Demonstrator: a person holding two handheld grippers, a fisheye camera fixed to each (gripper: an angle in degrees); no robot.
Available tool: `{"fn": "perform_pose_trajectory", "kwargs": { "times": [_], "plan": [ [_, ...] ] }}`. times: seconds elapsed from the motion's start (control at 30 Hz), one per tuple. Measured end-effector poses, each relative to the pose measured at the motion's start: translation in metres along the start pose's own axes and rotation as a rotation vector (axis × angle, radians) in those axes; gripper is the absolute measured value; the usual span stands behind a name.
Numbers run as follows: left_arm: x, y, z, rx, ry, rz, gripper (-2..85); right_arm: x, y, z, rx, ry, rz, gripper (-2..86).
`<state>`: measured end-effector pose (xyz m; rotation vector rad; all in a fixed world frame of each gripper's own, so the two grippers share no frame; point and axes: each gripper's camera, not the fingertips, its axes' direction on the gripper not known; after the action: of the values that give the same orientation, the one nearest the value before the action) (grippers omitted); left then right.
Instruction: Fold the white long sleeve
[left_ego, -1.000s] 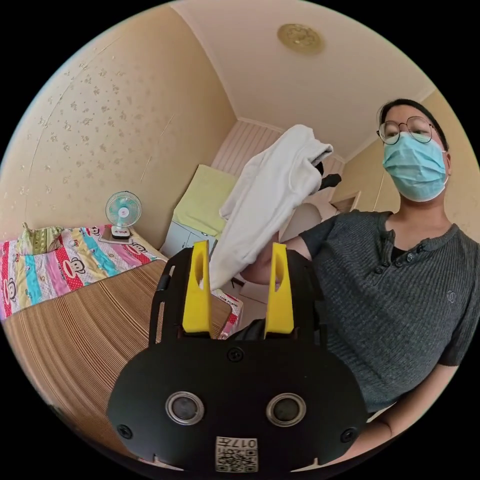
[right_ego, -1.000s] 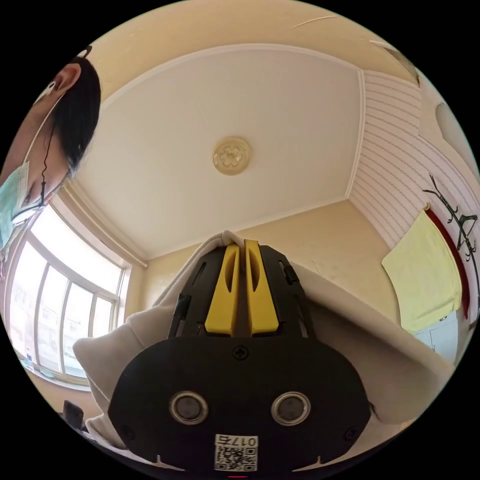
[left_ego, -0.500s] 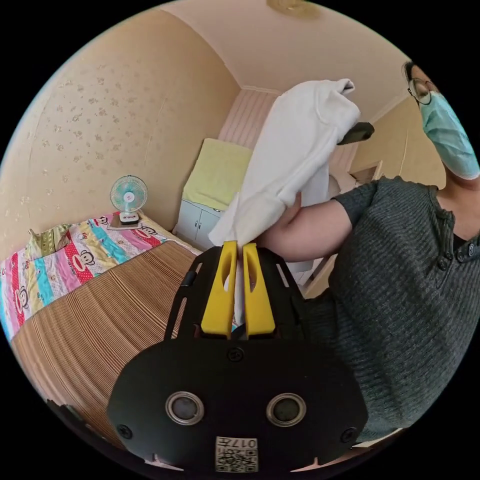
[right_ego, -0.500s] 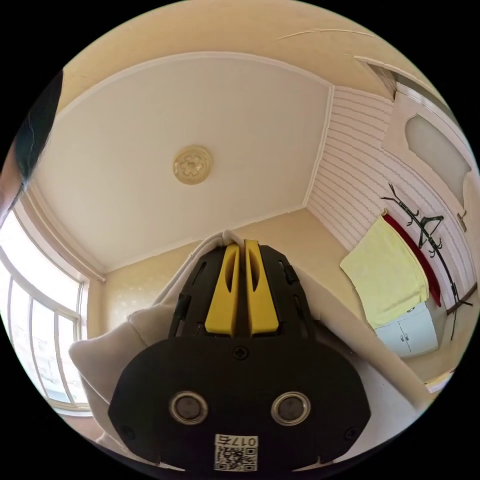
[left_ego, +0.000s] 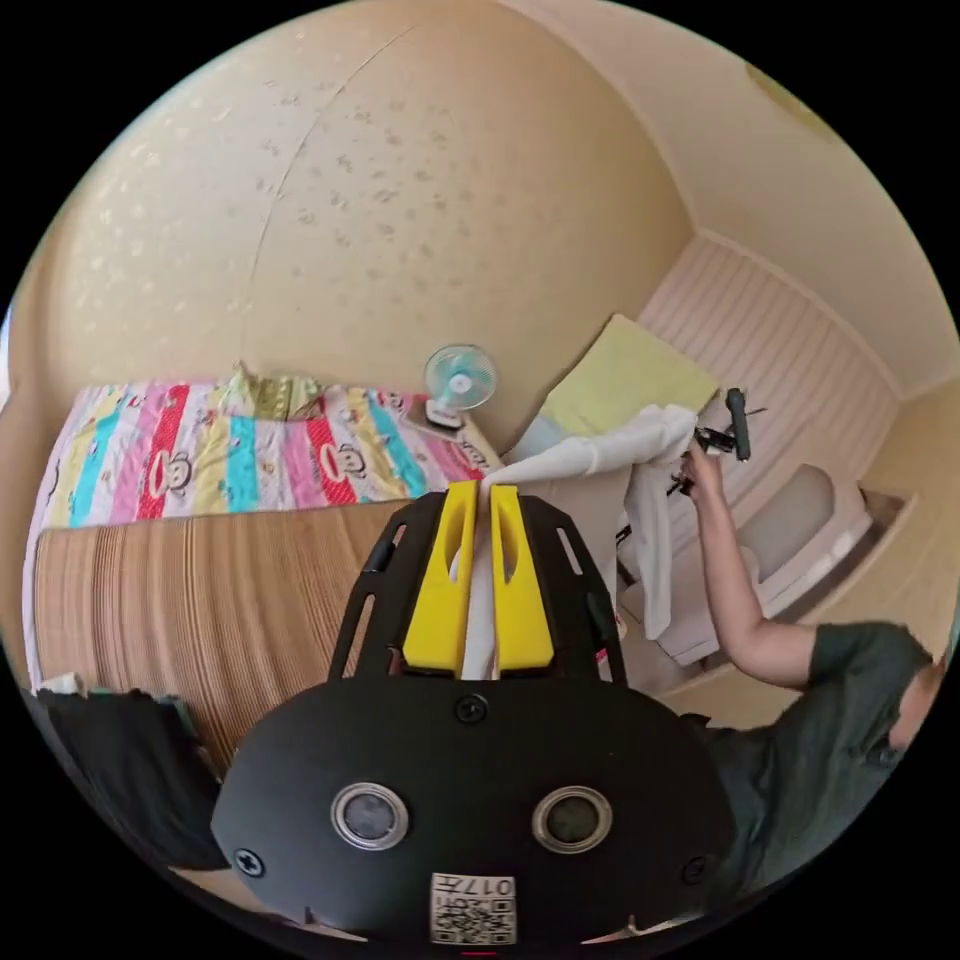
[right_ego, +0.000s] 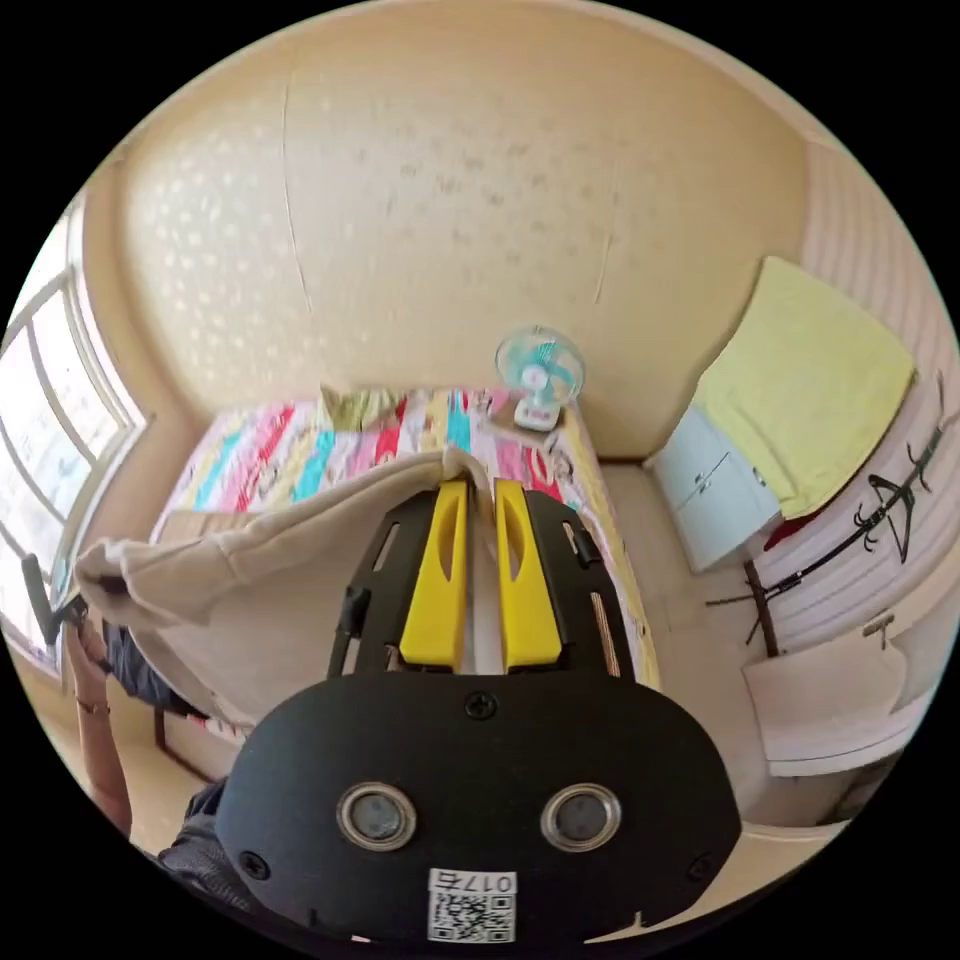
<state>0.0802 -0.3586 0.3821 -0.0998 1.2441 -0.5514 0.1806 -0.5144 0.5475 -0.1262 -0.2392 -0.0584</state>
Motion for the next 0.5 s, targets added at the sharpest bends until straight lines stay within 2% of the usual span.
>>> {"fn": "perform_pose_trajectory", "kwargs": {
  "times": [0.03, 0.07, 0.13, 0.23, 0.3, 0.37, 0.4, 0.5],
  "plan": [
    [-0.024, -0.017, 0.011, -0.043, 0.000, -0.063, 4.8, -0.001, -0.028, 0.059, -0.180, -0.017, -0.053, 8.7],
    [-0.067, -0.037, 0.025, -0.111, 0.013, -0.151, 6.0, 0.000, -0.035, 0.100, -0.248, -0.024, -0.066, 9.8],
    [-0.117, -0.041, 0.029, -0.150, -0.022, -0.242, 6.4, -0.001, -0.025, 0.148, -0.335, -0.027, -0.092, 10.3],
    [-0.167, -0.015, 0.047, -0.269, -0.155, -0.239, 4.9, -0.018, 0.027, 0.218, -0.404, -0.030, -0.203, 10.3],
    [-0.205, 0.032, 0.090, -0.473, -0.139, -0.215, 3.9, -0.029, 0.075, 0.275, -0.508, -0.057, -0.273, 9.8],
    [-0.233, 0.079, 0.123, -0.634, -0.122, -0.249, 2.5, -0.038, 0.148, 0.359, -0.743, -0.118, -0.323, 9.2],
    [-0.249, 0.113, 0.140, -0.727, -0.119, -0.293, 1.1, -0.039, 0.168, 0.378, -0.802, -0.137, -0.327, 9.2],
    [-0.275, 0.181, 0.163, -0.871, -0.059, -0.386, 1.2, -0.038, 0.254, 0.443, -1.010, -0.216, -0.309, 9.0]
  ]
}}
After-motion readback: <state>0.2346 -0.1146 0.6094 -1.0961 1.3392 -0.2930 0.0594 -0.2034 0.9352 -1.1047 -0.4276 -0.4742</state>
